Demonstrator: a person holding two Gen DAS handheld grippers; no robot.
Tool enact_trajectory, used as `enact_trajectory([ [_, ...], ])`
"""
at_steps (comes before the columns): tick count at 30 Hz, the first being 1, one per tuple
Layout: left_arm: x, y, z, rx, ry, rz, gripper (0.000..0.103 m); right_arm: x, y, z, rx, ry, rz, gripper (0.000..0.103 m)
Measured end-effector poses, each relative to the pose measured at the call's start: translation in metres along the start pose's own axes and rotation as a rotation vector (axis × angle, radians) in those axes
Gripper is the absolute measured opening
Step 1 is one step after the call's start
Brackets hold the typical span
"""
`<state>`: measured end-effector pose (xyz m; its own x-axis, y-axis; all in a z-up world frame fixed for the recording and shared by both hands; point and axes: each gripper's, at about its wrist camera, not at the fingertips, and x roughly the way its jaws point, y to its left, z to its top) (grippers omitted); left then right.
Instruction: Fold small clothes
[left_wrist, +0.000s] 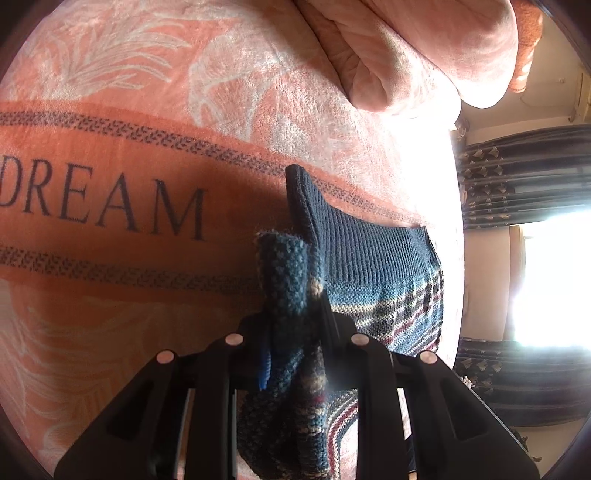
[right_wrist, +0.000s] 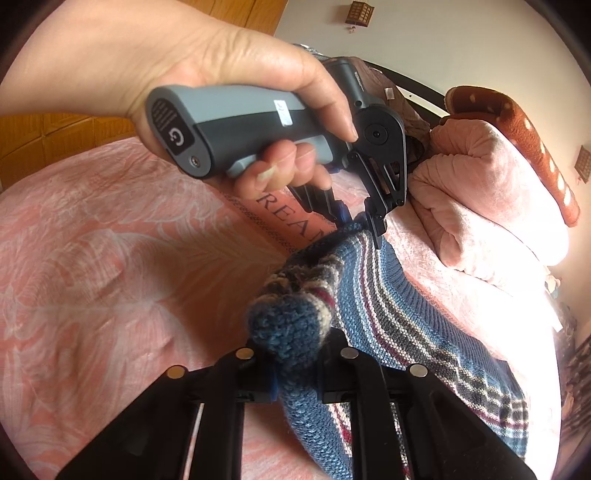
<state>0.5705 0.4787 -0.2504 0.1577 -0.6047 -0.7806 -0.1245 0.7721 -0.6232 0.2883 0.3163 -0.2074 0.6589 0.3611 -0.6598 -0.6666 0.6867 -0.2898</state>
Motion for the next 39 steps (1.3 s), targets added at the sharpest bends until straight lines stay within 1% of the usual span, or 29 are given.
enact_trajectory([
  [13,-0.021,-0.053,0.0,0.051,-0.017,0.027,0.02,-0.035,-0.03,0.007,0.077,-0.048,-0.022,0.012],
  [21,-0.028,-0.088,-0.001,0.075,-0.025,0.046,0.02,-0.044,-0.041,0.007,0.136,-0.074,-0.032,0.012],
  [22,-0.029,-0.093,-0.002,0.078,-0.026,0.049,0.02,-0.046,-0.043,0.007,0.145,-0.077,-0.033,0.012],
  [23,-0.03,-0.098,-0.002,0.083,-0.026,0.053,0.02,-0.047,-0.045,0.006,0.186,-0.067,-0.051,0.012],
  [31,-0.03,-0.139,-0.003,0.111,-0.031,0.08,0.02,-0.067,-0.072,0.001,0.257,-0.088,-0.068,0.012],
  [39,-0.026,-0.181,-0.004,0.149,-0.032,0.123,0.019,-0.088,-0.102,-0.009,0.329,-0.108,-0.091,0.012],
])
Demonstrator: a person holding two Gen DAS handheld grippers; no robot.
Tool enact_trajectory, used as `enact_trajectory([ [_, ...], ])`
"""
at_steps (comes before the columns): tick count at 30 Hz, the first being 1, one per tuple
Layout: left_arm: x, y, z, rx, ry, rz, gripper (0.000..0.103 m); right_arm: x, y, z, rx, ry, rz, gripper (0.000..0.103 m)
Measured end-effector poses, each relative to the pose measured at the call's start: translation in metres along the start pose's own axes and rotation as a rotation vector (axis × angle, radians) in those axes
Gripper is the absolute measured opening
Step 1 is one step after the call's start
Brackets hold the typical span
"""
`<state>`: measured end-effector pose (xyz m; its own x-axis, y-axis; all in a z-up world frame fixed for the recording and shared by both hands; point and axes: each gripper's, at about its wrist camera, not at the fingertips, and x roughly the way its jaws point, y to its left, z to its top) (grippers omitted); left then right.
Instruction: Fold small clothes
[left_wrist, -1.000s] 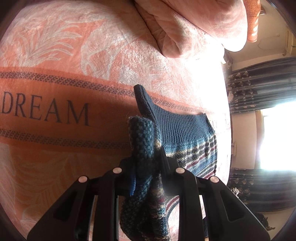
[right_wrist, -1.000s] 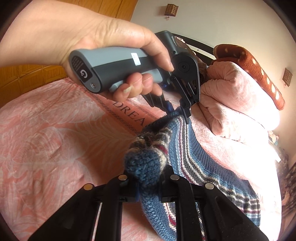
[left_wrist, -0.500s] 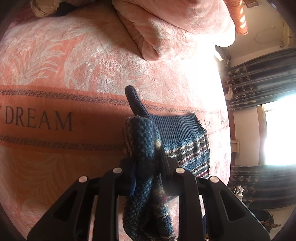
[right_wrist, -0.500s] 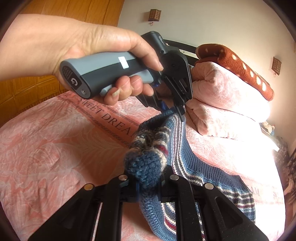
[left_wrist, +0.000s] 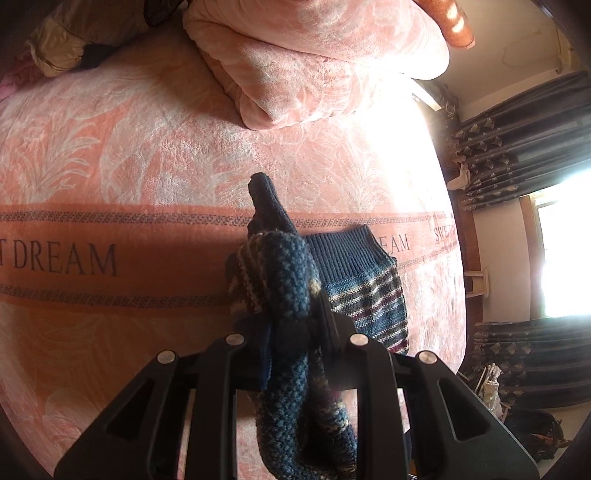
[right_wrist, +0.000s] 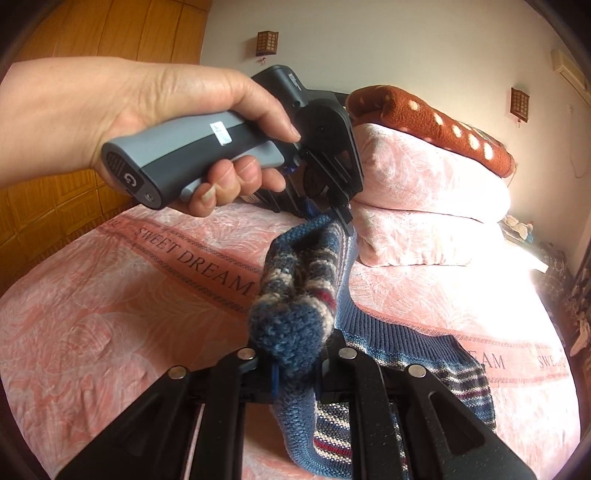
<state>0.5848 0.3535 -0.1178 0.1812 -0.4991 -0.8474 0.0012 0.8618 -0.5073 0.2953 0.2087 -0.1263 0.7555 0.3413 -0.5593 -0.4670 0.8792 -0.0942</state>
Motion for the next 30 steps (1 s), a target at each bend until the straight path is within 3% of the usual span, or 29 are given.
enact_trajectory([
  [14,0.019,-0.072,0.005,0.044,0.018,0.047,0.019,-0.02,-0.057,-0.006,0.098,-0.014,-0.026,0.012],
  [30,0.072,-0.14,0.009,0.103,0.064,0.086,0.019,-0.036,-0.118,-0.032,0.188,-0.004,-0.07,0.012],
])
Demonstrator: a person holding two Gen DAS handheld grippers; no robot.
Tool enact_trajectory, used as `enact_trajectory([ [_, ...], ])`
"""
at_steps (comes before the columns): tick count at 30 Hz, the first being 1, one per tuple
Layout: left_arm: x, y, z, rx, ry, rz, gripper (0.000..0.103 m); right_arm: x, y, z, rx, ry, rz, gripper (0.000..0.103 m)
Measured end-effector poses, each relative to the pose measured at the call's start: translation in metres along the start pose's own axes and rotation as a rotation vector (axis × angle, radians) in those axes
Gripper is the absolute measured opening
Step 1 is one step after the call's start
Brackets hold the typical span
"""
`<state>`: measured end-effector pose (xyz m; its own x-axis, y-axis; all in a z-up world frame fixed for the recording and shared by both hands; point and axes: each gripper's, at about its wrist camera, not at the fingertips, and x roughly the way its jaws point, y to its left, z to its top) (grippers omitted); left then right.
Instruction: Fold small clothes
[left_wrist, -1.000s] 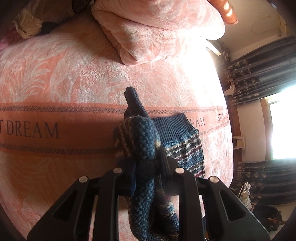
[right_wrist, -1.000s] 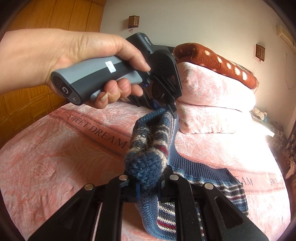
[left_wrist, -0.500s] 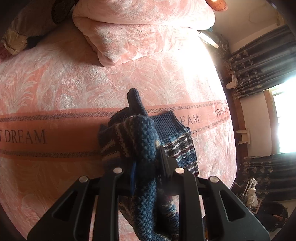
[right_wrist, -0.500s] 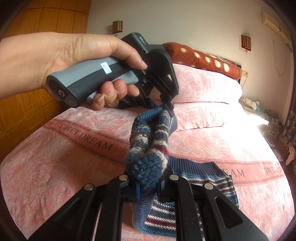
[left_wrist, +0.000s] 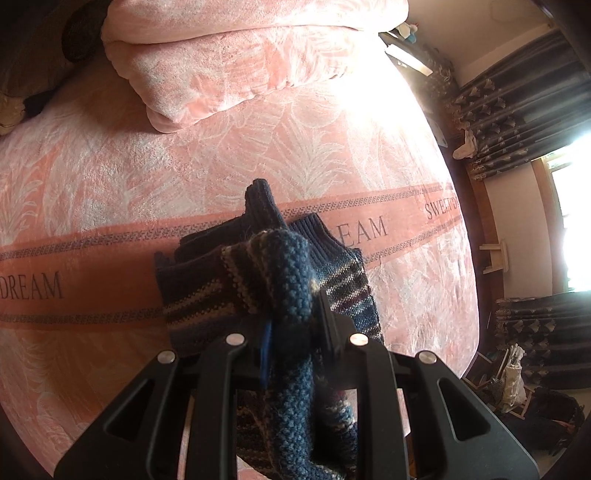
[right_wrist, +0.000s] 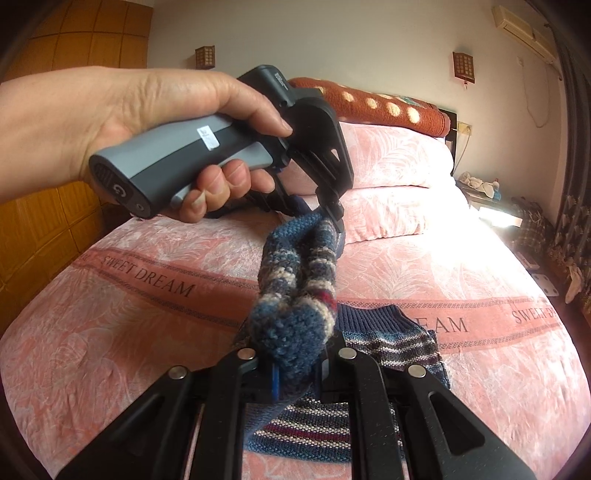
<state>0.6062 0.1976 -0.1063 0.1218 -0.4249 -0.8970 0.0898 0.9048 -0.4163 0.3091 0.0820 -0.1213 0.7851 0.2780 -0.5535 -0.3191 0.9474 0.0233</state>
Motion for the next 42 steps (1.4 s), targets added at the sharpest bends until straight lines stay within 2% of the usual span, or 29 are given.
enact_trajectory([
  [17,0.067,-0.06,0.01,0.048,0.052,0.042,0.019,0.002,-0.067,-0.027,0.096,0.032,-0.041,0.011],
  [34,0.135,-0.099,0.005,0.05,0.06,0.092,0.019,0.008,-0.121,-0.059,0.178,0.082,-0.059,0.011],
  [39,0.154,-0.111,0.002,0.049,0.058,0.083,0.019,0.01,-0.138,-0.071,0.196,0.098,-0.074,0.011],
  [42,0.168,-0.118,-0.002,0.067,0.057,0.112,0.019,0.013,-0.146,-0.08,0.217,0.113,-0.071,0.011],
])
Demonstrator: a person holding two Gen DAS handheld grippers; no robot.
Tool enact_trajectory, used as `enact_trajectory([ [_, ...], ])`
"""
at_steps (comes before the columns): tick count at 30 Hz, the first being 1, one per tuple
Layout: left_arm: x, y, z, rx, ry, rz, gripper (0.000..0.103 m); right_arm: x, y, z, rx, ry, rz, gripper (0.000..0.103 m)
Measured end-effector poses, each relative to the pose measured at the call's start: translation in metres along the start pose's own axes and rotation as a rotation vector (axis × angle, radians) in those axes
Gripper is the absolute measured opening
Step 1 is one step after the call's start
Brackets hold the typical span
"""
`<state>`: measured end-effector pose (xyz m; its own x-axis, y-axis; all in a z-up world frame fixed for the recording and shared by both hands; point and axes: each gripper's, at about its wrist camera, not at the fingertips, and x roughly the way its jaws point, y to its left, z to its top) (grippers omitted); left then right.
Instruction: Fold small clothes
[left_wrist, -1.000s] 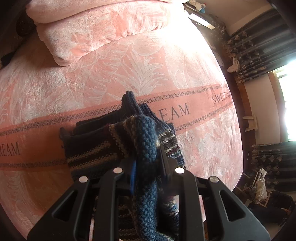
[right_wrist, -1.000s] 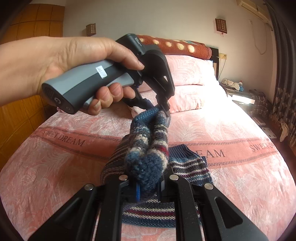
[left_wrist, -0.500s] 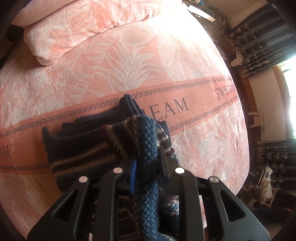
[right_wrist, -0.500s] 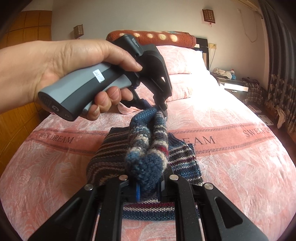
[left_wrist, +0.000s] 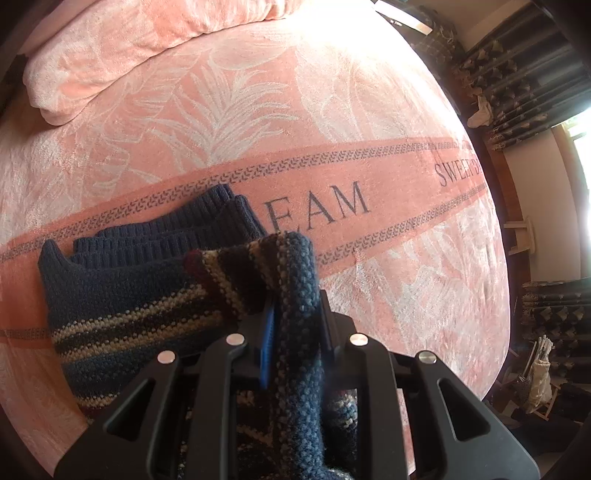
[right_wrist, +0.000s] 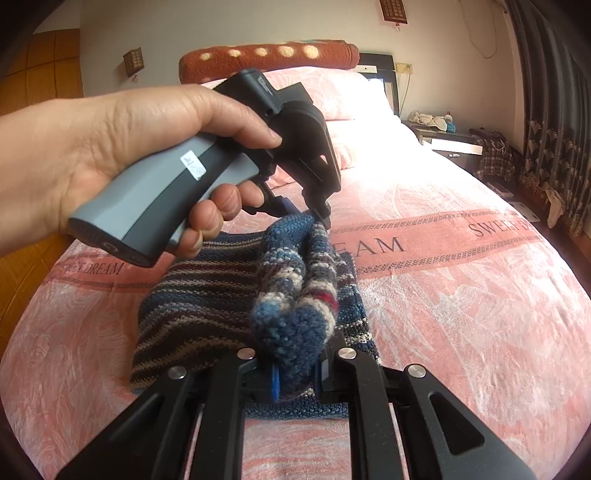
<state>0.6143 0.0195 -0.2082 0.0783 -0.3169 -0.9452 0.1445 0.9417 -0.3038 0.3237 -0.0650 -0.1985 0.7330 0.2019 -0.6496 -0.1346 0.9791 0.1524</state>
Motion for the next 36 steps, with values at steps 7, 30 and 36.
enact_trajectory([
  [7,0.021,-0.016,-0.004,0.033,-0.049,0.048,0.014,0.017,-0.038,-0.02,0.149,0.064,0.108,0.011],
  [30,-0.11,0.041,-0.101,0.236,-0.308,-0.297,0.057,0.106,-0.118,-0.019,0.412,0.482,0.609,0.024],
  [36,-0.076,0.088,-0.157,0.157,-0.211,-0.465,0.054,0.094,-0.138,-0.002,0.444,0.429,0.627,0.05],
])
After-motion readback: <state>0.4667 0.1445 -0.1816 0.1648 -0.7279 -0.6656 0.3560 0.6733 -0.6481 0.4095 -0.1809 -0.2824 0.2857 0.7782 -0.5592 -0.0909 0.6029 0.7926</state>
